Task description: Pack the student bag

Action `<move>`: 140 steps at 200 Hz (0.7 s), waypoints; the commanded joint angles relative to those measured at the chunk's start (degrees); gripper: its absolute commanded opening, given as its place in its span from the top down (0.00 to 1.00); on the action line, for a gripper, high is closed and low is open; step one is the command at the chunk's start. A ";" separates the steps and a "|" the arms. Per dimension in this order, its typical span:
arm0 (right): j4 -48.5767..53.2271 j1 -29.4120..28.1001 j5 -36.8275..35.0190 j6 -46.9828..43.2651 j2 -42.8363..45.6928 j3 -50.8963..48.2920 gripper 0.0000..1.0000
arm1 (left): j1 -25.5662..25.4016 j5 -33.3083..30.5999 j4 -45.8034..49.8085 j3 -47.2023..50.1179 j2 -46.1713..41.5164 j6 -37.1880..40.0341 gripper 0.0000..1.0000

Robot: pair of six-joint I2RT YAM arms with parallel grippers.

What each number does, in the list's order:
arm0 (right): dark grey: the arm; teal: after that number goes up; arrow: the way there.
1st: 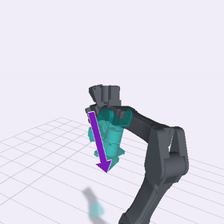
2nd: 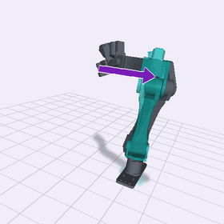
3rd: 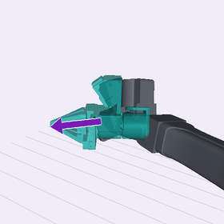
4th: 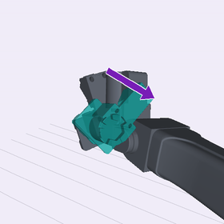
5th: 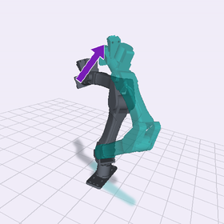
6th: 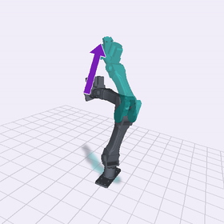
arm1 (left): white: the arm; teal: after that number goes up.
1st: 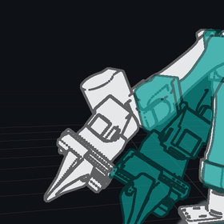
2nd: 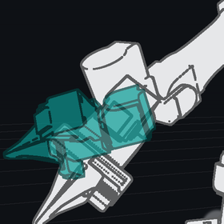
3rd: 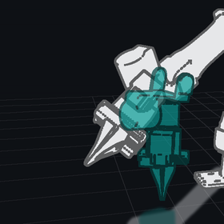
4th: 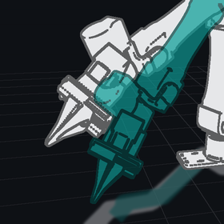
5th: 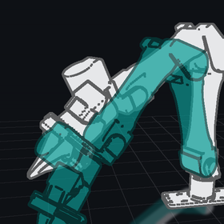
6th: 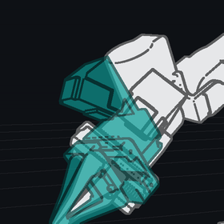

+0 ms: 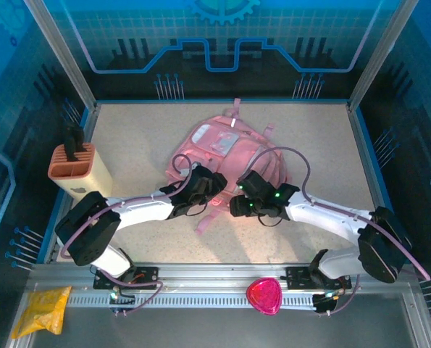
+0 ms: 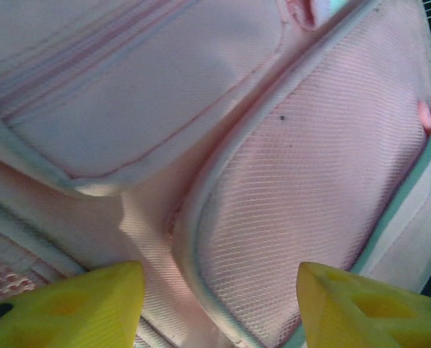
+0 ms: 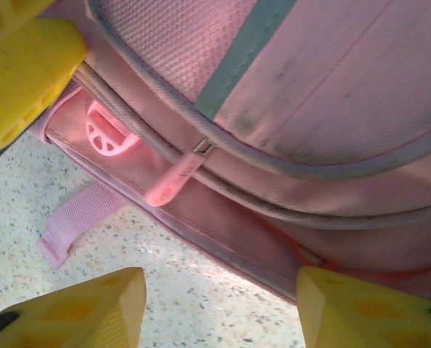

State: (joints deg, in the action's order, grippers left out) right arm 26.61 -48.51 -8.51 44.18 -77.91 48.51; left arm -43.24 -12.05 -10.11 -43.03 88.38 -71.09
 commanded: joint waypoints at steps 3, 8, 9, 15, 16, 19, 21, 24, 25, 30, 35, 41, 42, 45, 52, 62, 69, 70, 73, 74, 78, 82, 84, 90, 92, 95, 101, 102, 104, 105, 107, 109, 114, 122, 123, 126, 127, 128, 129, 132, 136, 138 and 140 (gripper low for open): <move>-2.16 -3.08 -5.54 5.71 -3.78 4.53 0.41 | -0.12 -2.45 1.94 1.29 -1.45 -1.69 0.42; -2.19 -3.24 -6.30 6.09 -4.71 5.01 0.41 | -0.15 -2.36 2.09 1.20 -1.33 -1.68 0.41; -2.18 -3.25 -6.50 6.14 -4.89 5.10 0.41 | -0.16 -2.36 2.10 1.10 -1.30 -1.73 0.41; -2.05 -3.26 -7.40 6.90 -5.86 5.61 0.41 | -0.09 -2.21 2.18 0.93 -1.05 -1.64 0.41; -1.98 -3.26 -7.58 7.07 -6.03 5.71 0.41 | -0.09 -2.15 2.10 0.84 -1.03 -1.62 0.41; -2.04 -3.23 -7.92 7.40 -6.36 5.87 0.41 | -0.09 -2.03 2.03 0.72 -0.91 -1.62 0.41; -2.12 -3.25 -8.10 7.63 -6.55 5.97 0.41 | -0.09 -1.97 2.03 0.65 -0.86 -1.65 0.41; -2.34 -3.30 -8.31 7.78 -6.82 6.11 0.42 | -0.16 -1.79 2.02 0.57 -0.72 -1.62 0.41; -2.43 -3.32 -8.38 7.81 -6.91 6.18 0.42 | -0.17 -1.73 2.02 0.49 -0.69 -1.65 0.42; -2.90 -3.34 -8.67 8.10 -7.30 6.26 0.42 | -0.22 -1.74 1.97 0.36 -0.50 -1.68 0.42; -3.50 -3.44 -9.10 8.51 -7.65 6.29 0.44 | -0.18 -1.72 1.87 0.32 -0.44 -1.66 0.42; -3.90 -3.59 -9.52 9.14 -8.06 6.45 0.45 | -0.18 -1.73 1.92 0.24 -0.38 -1.68 0.42; -3.96 -3.60 -9.56 9.33 -8.14 6.43 0.45 | -0.18 -1.83 1.97 0.23 -0.39 -1.68 0.42; -4.06 -3.67 -9.86 9.65 -8.40 6.51 0.46 | -0.26 -1.88 1.93 0.23 -0.35 -1.75 0.41; -4.16 -3.78 -10.65 10.49 -8.93 6.69 0.47 | -0.20 -2.12 1.95 0.33 -0.42 -1.90 0.42; -4.22 -4.04 -11.92 11.32 -9.76 6.85 0.48 | -0.22 -2.39 1.81 0.52 -0.64 -2.17 0.41; -4.26 -4.07 -12.80 11.54 -10.40 7.07 0.50 | -0.19 -2.35 1.76 0.56 -0.75 -2.13 0.42; -4.28 -4.06 -12.91 11.54 -10.54 7.05 0.50 | -0.22 -2.31 1.72 0.52 -0.75 -2.08 0.42; -4.29 -4.04 -13.28 11.68 -10.90 7.08 0.51 | -0.18 -2.35 1.86 0.44 -0.78 -2.04 0.41; -4.24 -4.04 -13.28 11.79 -10.97 7.10 0.51 | -0.18 -2.40 1.90 0.46 -0.81 -2.04 0.42; -4.08 -4.05 -13.64 12.15 -11.25 7.24 0.52 | -0.20 -2.45 2.06 0.37 -0.76 -1.95 0.42; -4.00 -3.96 -13.84 12.52 -11.65 7.29 0.53 | -0.19 -2.61 2.33 0.35 -0.86 -1.87 0.41; -4.06 -3.96 -13.89 12.57 -11.83 7.36 0.53 | -0.18 -2.62 2.47 0.28 -0.84 -1.93 0.41; -4.57 -3.96 -13.65 12.59 -12.30 7.34 0.54 | -0.19 -2.85 2.79 0.17 -0.87 -1.80 0.41; -4.80 -3.96 -13.64 12.53 -12.45 7.35 0.54 | -0.20 -2.83 2.92 0.14 -0.98 -1.78 0.41; -5.01 -4.03 -13.53 12.51 -12.71 7.39 0.54 | -0.23 -2.87 3.00 0.26 -0.97 -1.77 0.41; -5.31 -4.04 -13.53 12.65 -13.30 7.71 0.55 | -0.19 -3.06 3.09 0.30 -1.01 -1.91 0.42; -5.33 -4.04 -13.54 12.66 -13.44 7.77 0.55 | -0.23 -3.06 3.13 0.35 -1.01 -1.93 0.42; -5.40 -4.05 -13.50 12.68 -13.64 7.86 0.55 | -0.23 -3.11 3.16 0.39 -1.02 -2.01 0.42; -5.50 -4.05 -13.52 12.72 -13.74 7.88 0.55 | -0.25 -3.13 3.16 0.39 -1.02 -2.02 0.42; -5.62 -4.11 -13.54 12.69 -14.00 7.93 0.55 | -0.19 -3.15 3.12 0.40 -0.99 -2.08 0.42; -5.74 -4.00 -13.50 12.62 -14.17 7.98 0.55 | -0.18 -3.22 3.04 0.44 -0.99 -2.07 0.42; -6.10 -4.03 -13.67 12.51 -14.85 8.16 0.55 | -0.17 -3.08 2.79 0.55 -0.88 -2.20 0.42; -6.05 -4.01 -13.88 12.66 -15.87 8.63 0.55 | -0.19 -2.98 2.60 0.60 -0.86 -2.24 0.41; -6.05 -3.98 -13.89 12.67 -16.05 8.67 0.55 | -0.18 -2.98 2.60 0.63 -0.85 -2.27 0.41; -6.04 -3.96 -13.85 12.68 -16.45 8.90 0.56 | -0.18 -2.98 2.64 0.64 -0.84 -2.34 0.41; -6.04 -3.96 -13.83 12.68 -16.56 8.98 0.56 | -0.17 -2.98 2.64 0.61 -0.84 -2.36 0.41; -6.04 -3.96 -13.82 12.68 -16.70 9.02 0.56 | -0.17 -2.98 2.68 0.59 -0.84 -2.33 0.42; -6.04 -3.96 -13.82 12.64 -16.81 9.08 0.56 | -0.17 -2.93 2.70 0.63 -0.80 -2.36 0.41; -6.04 -3.98 -13.80 12.64 -17.16 9.24 0.57 | -0.25 -2.96 2.72 0.65 -0.76 -2.38 0.42; -6.04 -3.98 -13.77 12.51 -17.52 9.42 0.58 | -0.18 -2.91 2.73 0.66 -0.75 -2.39 0.42; -6.04 -4.03 -13.80 12.51 -17.65 9.46 0.59 | -0.24 -2.89 2.77 0.68 -0.75 -2.39 0.42; -6.04 -4.02 -13.76 12.51 -17.85 9.49 0.60 | -0.30 -2.87 2.80 0.69 -0.71 -2.45 0.41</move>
State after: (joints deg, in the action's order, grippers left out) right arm 22.90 -51.77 -20.45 55.68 -93.06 55.64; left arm -43.31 -13.28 -9.65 -42.89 88.33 -72.36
